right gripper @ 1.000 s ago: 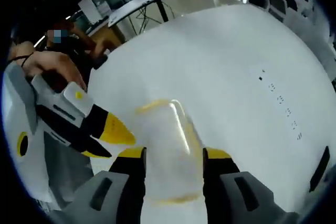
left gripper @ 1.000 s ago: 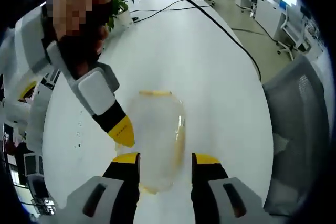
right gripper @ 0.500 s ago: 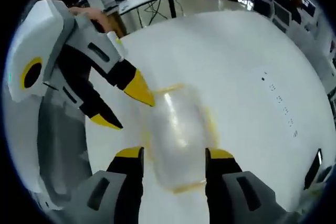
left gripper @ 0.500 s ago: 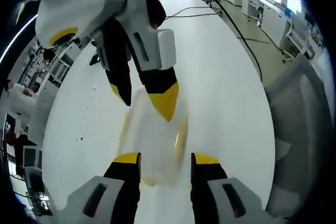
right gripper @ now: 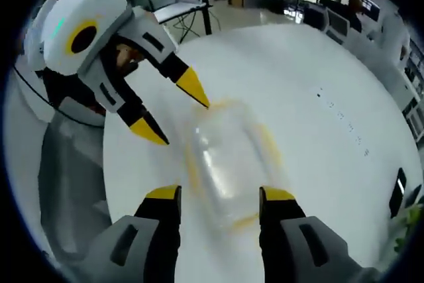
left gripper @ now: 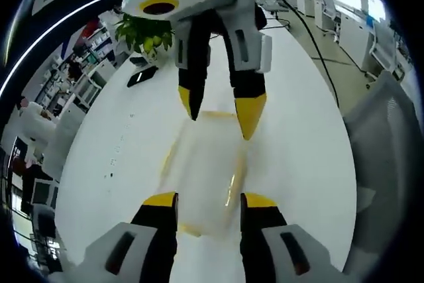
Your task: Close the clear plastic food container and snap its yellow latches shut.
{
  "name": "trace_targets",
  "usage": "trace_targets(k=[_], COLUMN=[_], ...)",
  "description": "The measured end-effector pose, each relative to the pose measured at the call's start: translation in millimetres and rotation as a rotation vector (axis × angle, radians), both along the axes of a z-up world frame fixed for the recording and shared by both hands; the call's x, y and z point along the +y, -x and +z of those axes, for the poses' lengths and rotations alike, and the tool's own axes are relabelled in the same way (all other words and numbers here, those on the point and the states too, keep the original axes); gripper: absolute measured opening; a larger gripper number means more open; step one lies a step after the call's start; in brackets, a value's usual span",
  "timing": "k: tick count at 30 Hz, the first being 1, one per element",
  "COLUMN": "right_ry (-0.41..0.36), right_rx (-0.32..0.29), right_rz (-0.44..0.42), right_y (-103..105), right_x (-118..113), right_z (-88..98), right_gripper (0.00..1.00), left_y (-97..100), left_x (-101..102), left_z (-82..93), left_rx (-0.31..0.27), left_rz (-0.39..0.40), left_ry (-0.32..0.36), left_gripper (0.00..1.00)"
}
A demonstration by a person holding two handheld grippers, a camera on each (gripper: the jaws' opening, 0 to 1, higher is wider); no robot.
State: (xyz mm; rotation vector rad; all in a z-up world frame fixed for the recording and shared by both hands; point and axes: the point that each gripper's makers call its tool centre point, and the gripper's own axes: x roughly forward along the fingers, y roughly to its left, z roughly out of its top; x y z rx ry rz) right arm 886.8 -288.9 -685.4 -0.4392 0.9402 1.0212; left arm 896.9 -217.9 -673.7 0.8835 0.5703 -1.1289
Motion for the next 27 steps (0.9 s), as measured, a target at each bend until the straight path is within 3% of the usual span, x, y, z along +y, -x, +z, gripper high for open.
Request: trace_targets(k=[7,12,17,21,27], right_ry=[-0.022,-0.061,-0.132,-0.143,-0.151], right_rx=[-0.073,-0.150,-0.186,-0.237,-0.249], right_rz=[-0.051,-0.111,-0.198,-0.249,-0.289], right_y=[6,10,14,15,20], right_x=[-9,-10,-14,-19,-23], right_z=[-5.1,-5.6,-11.8,-18.5,-33.4], right_gripper=[0.44,0.44,0.44,0.45,0.47], left_y=[1.0,-2.7,-5.1,-5.1,-3.4], left_x=[4,6,13,17,25], left_z=[-5.5,-4.6,-7.1,-9.9,-16.5], left_rx=[-0.006,-0.014,-0.034,-0.043,-0.012], left_rz=[0.026,0.067,0.097,0.115,0.192], left_ry=[0.029,0.098,0.117,0.150,0.234], left_gripper=[0.31,0.31,0.29,0.29,0.31])
